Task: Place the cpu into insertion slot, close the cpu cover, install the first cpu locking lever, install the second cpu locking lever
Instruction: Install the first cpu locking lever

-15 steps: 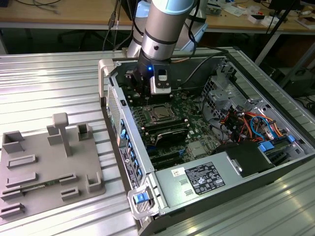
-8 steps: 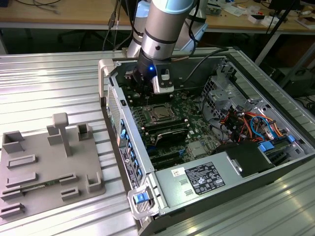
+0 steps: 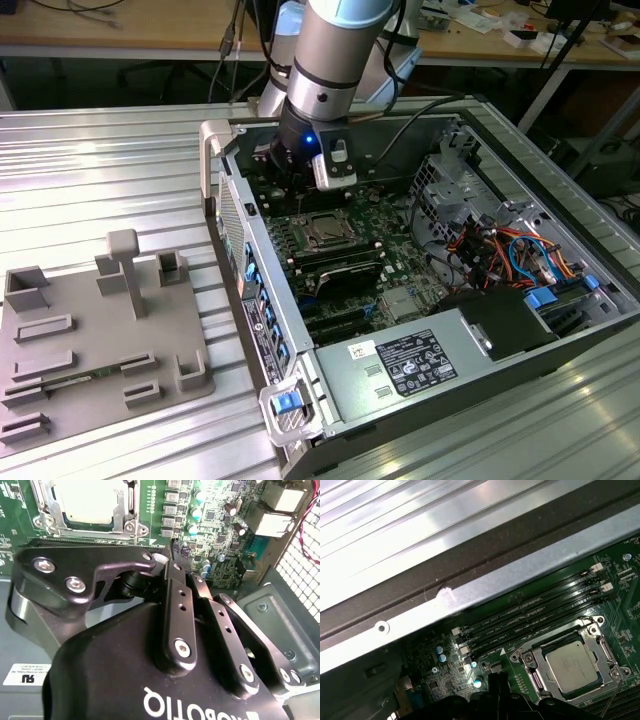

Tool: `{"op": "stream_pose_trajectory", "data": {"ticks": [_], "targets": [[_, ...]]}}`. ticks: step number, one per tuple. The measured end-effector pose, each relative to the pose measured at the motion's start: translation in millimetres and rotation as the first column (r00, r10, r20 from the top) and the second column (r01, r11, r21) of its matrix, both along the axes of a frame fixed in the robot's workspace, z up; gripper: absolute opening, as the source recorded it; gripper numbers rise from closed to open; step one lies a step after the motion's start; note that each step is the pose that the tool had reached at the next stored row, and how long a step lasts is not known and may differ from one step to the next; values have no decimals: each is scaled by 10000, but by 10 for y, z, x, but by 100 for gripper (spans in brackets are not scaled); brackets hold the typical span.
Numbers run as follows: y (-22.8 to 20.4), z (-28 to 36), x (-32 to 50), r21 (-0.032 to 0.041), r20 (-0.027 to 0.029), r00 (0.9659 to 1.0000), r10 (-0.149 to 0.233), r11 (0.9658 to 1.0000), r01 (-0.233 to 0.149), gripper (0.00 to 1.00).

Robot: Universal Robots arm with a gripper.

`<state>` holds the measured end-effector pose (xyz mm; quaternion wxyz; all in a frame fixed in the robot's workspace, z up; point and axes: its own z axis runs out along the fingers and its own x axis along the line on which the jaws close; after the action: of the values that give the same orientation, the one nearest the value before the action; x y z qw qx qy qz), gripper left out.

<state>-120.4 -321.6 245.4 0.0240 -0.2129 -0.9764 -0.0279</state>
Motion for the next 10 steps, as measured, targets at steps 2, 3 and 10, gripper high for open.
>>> {"op": "stream_pose_trajectory", "data": {"ticks": [2, 3, 10], "targets": [[8, 25, 0, 2, 41, 10000, 22, 10000, -22, 11], [12, 35, 0, 2, 55, 10000, 32, 10000, -32, 11], [31, 43, 0, 31, 87, 9972, 738, 9973, -739, 11]]}}
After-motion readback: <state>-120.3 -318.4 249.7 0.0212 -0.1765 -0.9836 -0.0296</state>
